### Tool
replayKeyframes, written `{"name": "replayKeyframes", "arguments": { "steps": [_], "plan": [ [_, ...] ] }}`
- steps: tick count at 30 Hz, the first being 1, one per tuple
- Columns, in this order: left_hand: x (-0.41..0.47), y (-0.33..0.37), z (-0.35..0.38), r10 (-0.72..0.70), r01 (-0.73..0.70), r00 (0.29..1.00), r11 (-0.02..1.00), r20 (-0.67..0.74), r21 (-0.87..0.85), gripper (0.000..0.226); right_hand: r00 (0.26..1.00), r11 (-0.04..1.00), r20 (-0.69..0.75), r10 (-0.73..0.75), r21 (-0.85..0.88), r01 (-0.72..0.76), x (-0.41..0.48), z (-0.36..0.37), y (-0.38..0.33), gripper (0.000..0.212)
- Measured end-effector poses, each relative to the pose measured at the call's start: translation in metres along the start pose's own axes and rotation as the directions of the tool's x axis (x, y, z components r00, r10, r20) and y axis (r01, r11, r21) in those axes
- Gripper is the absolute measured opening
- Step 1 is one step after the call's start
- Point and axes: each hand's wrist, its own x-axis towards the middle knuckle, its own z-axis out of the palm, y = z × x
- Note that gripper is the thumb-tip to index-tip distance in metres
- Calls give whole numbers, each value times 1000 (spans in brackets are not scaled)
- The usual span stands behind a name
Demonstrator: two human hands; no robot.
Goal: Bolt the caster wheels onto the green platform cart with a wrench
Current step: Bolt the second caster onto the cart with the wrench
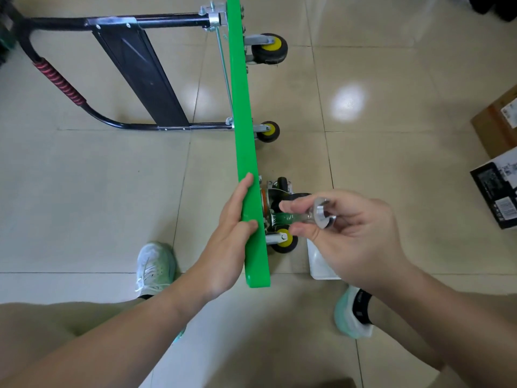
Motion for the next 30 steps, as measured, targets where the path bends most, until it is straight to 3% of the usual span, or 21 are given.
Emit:
{"name": "replayKeyframes", "arguments": {
  "steps": [3, 9, 13, 15, 19, 22, 26, 30],
  "plan": [
    [0, 0, 1, 6, -6, 1000, 1000, -4, -9, 75, 997, 991, 7, -79, -109, 79, -4, 2, 5, 27],
    [1, 2, 2, 6, -6, 1000, 1000, 1, 22, 74, 974, 965, 103, -200, -150, 214, -7, 9, 14, 37],
    [-1, 4, 2, 4, -4, 1000, 999, 7, 36, 73, 952, 939, 166, -256, -190, 285, -7, 9, 18, 31],
    [0, 4, 1, 12, -12, 1000, 1000, 11, 23, 71, 957, 952, 179, -226, -166, 256, -6, 9, 16, 26],
    [1, 2, 1, 2, -2, 1000, 1000, -5, -12, 74, 998, 998, 37, -48, -38, 50, 3, 5, 14, 28],
    [1, 0, 1, 0, 0, 1000, 1000, 3, -3, 73, 984, 985, 129, -123, -107, 137, -3, 11, 13, 34],
    [2, 0, 1, -13, 13, 1000, 999, -5, -38, 74, 989, 979, 29, -145, -139, 148, -2, 11, 15, 38],
    [2, -3, 0, -5, 5, 1000, 1000, -3, -12, 75, 977, 971, 109, -184, -132, 198, -13, 9, 20, 41]
  ]
}}
